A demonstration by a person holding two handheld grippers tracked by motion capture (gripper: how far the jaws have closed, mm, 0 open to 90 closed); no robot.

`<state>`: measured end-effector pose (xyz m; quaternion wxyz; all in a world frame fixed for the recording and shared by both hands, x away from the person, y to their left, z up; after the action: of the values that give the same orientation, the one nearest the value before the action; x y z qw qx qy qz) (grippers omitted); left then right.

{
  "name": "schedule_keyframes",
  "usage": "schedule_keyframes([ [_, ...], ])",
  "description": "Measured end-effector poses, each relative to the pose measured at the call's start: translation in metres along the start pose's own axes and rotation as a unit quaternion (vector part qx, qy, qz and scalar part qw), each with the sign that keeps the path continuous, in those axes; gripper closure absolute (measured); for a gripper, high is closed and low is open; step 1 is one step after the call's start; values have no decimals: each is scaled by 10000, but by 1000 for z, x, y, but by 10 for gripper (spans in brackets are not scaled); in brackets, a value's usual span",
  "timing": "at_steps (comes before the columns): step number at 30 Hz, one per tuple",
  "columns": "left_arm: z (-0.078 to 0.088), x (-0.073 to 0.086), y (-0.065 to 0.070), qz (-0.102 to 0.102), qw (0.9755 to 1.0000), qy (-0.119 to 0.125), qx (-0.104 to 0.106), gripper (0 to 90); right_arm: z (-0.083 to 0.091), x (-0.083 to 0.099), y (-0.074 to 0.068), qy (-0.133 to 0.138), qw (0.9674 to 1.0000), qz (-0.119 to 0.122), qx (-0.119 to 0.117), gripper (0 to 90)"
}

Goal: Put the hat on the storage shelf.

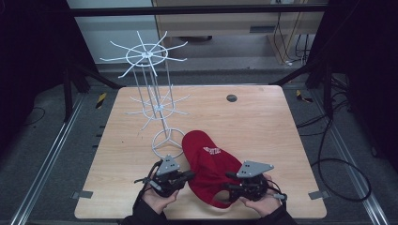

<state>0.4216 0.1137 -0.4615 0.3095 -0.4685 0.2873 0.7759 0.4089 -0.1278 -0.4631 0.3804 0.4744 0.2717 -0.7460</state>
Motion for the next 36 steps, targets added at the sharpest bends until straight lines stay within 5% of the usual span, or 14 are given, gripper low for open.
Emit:
schedule_keyframes([
  [4, -17, 16, -11, 106, 9994, -285, -157, 875, -7, 5, -3, -205, 9998, 37, -11, 652],
  [9, -33, 25, -20, 141, 9983, -464, -313, 873, -9, 8, -1, -118, 9999, -69, -27, 587],
  [20, -45, 24, -29, 121, 9975, -484, -494, 847, 21, -8, 16, 700, 9962, -513, 62, 490],
  [23, -43, 24, -31, 82, 9973, -448, -583, 755, 33, -10, 31, 802, 9943, -456, 532, 481],
  [28, -30, 19, -28, 16, 9980, -312, -542, 620, 29, 4, 58, 524, 9899, -575, 1183, 473],
  [36, -9, 0, -21, 32, 9986, 212, -481, 563, 15, 9, 70, 337, 9886, -816, 1223, 508],
])
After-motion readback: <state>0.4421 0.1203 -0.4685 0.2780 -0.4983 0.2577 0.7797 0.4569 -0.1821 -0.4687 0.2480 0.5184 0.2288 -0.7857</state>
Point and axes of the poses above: each handheld gripper's, and its own axes: z roughly backward along the jaws, x roughly out of its underside, y roughly to its right, the point moved 3 cm from there along -z, roughly forward along the jaws, and after that the axes turned 12 degrees about y, right-handed, at the moved point
